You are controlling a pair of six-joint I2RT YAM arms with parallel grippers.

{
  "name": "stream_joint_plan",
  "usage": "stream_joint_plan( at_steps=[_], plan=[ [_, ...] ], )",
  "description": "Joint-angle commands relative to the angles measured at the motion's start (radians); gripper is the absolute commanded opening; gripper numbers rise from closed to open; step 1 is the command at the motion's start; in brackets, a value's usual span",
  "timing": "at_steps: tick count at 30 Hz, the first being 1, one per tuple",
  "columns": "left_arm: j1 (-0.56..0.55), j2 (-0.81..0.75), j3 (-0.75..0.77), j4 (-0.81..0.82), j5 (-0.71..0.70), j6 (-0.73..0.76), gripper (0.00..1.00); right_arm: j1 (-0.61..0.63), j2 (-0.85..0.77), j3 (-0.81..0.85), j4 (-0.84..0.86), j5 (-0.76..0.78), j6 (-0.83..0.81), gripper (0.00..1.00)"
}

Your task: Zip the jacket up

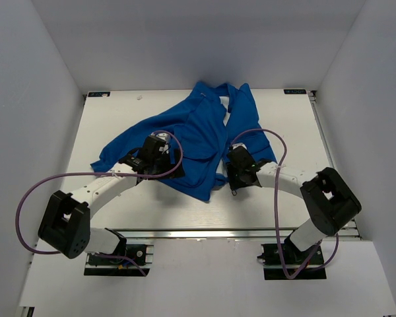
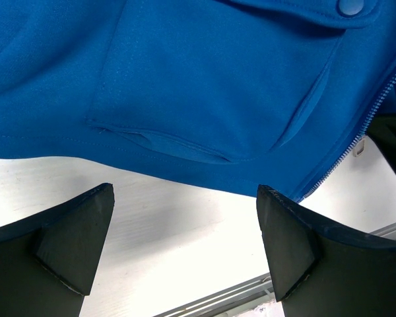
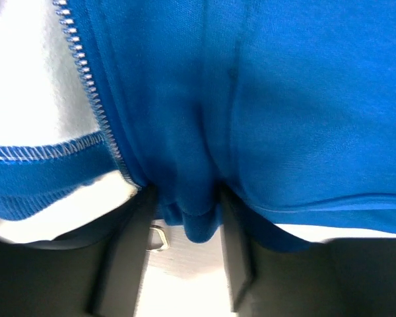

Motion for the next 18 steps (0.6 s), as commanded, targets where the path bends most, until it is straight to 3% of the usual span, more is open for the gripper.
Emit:
stream_joint_plan(
  at_steps=[1, 3, 4, 8, 18],
  plan=[
    [-0.003, -0.032, 0.018, -0.006, -0.015, 0.011, 0.98, 0.044, 0.097, -0.057, -0.133, -0.026, 0.101, 0.45],
    [-0.003, -0.031, 0.019, -0.011, -0.015, 0.011, 0.98, 0.051, 0.096, -0.061, -0.151, -0.012, 0.118, 0.32],
    [-0.003, -0.032, 0.022, -0.011, -0.017, 0.011, 0.98, 0.053, 0.087, -0.065, -0.150, -0.016, 0.121, 0.18],
    [-0.003, -0.037, 0.028, -0.020, -0.023, 0.012, 0.98, 0.051, 0.022, -0.075, -0.121, -0.050, 0.109, 0.00],
    [-0.003, -0.074, 0.053, -0.008, 0.037, 0.028, 0.98, 0.012, -0.330, -0.138, 0.175, -0.221, 0.029, 0.00]
  ],
)
